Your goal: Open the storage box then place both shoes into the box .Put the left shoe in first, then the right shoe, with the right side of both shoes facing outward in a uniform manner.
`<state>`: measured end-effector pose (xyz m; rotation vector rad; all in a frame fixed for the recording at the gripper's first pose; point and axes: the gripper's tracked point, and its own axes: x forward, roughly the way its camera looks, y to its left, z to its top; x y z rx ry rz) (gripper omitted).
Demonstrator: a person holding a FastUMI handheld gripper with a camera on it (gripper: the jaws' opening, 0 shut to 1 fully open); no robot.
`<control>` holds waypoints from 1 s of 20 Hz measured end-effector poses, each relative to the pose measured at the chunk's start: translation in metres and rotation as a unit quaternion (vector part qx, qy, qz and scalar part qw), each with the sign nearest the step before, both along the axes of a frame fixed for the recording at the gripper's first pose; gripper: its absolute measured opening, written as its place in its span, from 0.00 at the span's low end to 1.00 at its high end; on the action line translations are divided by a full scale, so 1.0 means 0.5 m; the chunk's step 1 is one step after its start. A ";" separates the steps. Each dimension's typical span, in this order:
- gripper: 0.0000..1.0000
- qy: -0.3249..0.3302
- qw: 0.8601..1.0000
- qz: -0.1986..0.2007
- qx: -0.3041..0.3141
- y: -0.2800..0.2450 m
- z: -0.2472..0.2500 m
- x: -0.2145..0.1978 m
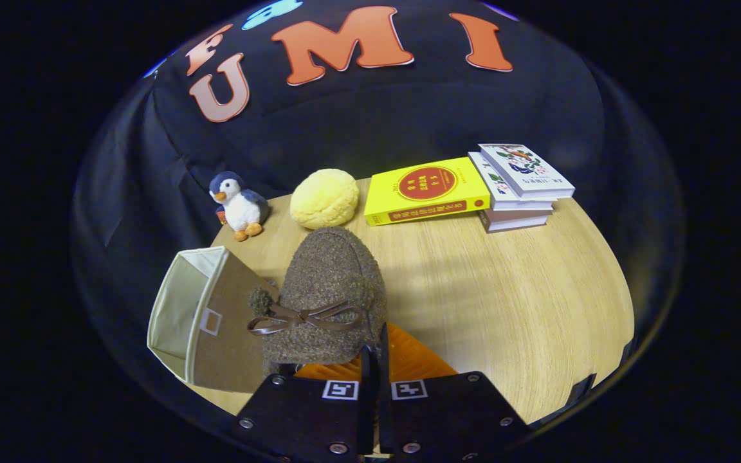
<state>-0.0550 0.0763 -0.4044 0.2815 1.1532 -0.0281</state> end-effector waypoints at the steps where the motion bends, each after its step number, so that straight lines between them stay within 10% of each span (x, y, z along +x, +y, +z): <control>1: 0.04 -0.002 1.000 0.004 0.001 0.023 0.013 0.010; 20: 0.04 -0.003 0.997 0.051 0.051 0.423 0.078 0.112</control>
